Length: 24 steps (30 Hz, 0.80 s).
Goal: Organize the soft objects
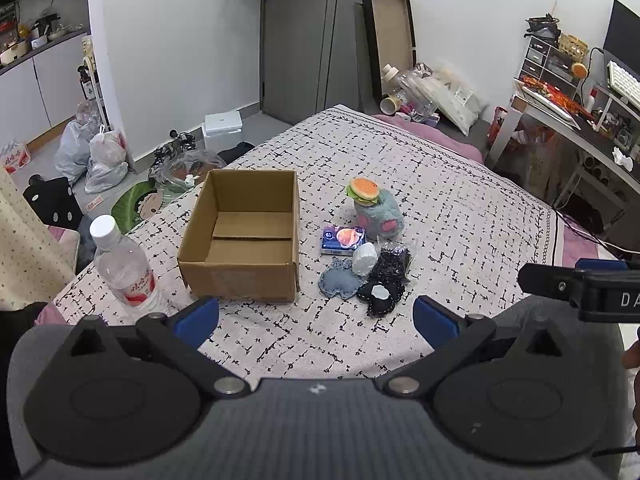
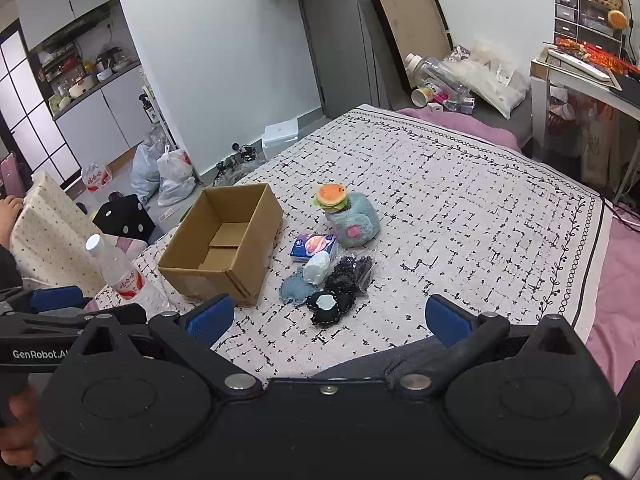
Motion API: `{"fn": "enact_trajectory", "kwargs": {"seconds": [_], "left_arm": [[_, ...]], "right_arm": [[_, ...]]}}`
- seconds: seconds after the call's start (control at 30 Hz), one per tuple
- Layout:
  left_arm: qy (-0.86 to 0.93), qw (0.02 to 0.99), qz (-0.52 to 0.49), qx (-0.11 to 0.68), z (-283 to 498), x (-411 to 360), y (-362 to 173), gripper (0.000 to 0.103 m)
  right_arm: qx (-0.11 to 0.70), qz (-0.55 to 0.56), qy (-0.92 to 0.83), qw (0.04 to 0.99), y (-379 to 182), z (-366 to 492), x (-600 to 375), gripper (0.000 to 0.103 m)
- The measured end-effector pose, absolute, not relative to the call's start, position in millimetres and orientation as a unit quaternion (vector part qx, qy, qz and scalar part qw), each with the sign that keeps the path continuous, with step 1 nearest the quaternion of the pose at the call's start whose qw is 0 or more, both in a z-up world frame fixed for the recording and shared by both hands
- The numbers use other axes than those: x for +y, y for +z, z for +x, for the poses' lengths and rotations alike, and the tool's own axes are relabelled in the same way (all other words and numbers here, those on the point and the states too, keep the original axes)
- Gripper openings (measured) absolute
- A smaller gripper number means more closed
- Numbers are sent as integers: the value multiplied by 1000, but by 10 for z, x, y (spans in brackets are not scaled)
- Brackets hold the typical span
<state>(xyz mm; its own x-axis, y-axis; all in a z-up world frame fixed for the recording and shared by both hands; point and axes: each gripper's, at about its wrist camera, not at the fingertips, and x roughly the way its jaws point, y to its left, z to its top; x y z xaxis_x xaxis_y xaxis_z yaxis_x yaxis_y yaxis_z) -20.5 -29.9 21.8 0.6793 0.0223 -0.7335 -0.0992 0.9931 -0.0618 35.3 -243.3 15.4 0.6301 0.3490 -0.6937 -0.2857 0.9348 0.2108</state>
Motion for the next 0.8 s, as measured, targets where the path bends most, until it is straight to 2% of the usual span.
{"fn": "enact_trajectory", "kwargs": {"seconds": [0.8], "left_arm": [[36, 916, -48, 398, -246, -337, 296, 102]], "right_arm": [[378, 41, 171, 909, 228, 273, -2535, 103]]}}
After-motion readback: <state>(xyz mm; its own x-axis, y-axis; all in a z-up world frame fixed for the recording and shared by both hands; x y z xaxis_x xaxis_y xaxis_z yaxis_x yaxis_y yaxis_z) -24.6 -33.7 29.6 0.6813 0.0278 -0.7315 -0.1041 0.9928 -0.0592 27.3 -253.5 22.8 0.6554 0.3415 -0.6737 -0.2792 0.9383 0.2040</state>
